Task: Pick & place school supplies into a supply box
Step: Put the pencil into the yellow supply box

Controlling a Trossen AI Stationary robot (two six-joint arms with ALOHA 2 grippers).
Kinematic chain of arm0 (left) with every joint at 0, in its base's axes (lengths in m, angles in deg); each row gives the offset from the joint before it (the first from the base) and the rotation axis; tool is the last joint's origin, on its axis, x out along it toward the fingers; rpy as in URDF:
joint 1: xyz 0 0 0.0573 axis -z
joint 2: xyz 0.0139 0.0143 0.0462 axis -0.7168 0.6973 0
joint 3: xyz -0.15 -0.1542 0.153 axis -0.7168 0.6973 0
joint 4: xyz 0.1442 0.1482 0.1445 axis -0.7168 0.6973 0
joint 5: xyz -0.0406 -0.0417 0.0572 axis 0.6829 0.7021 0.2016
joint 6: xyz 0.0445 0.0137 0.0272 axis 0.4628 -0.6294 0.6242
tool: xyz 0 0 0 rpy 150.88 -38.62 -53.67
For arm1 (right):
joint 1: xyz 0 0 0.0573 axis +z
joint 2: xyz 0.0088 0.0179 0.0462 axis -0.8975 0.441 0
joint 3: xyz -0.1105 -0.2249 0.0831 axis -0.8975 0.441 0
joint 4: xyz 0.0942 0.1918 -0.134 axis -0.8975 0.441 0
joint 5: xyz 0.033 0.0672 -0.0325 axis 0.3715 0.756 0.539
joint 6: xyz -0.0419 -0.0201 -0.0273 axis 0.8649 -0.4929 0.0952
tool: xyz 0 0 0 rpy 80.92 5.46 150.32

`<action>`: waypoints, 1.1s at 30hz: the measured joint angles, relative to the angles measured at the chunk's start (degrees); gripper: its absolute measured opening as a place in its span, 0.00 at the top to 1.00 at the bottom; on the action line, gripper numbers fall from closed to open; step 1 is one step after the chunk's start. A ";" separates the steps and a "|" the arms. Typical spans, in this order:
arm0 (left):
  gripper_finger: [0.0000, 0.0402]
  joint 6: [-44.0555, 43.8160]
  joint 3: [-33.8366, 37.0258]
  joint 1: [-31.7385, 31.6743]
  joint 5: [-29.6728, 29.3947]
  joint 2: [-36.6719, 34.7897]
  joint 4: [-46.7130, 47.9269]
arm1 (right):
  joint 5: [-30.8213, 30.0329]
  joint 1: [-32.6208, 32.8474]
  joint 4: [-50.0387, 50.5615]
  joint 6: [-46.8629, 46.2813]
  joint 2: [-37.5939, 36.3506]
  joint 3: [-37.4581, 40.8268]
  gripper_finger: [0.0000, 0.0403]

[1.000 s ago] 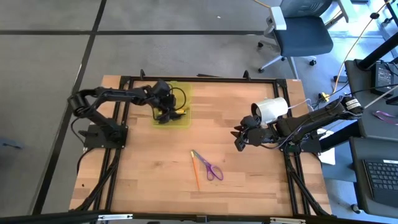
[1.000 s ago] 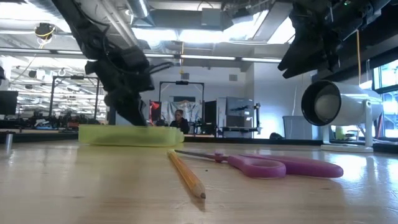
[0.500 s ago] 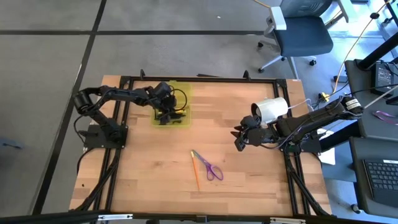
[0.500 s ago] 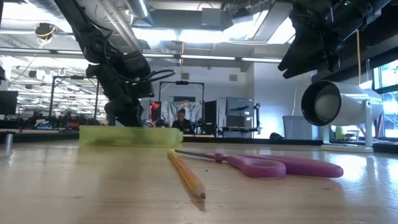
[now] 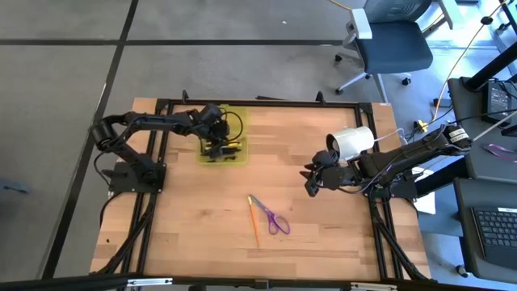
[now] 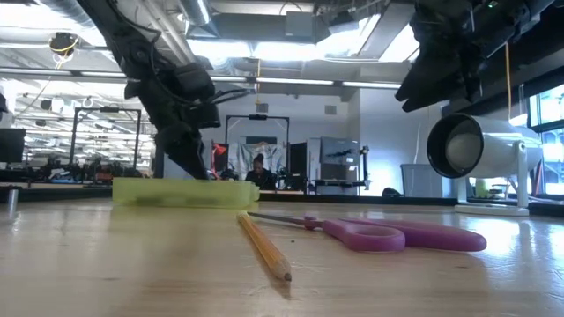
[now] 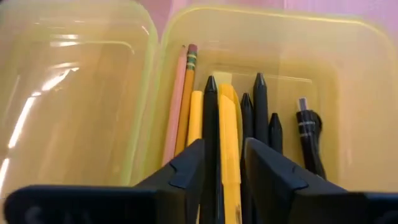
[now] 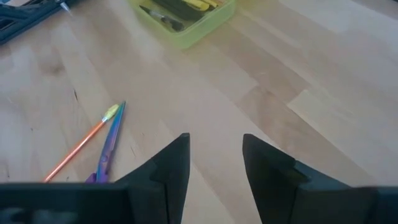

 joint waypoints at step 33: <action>0.37 -7.78 -11.98 32.38 3.78 -8.96 9.26 | 0.24 0.01 0.97 -0.30 0.00 0.00 0.62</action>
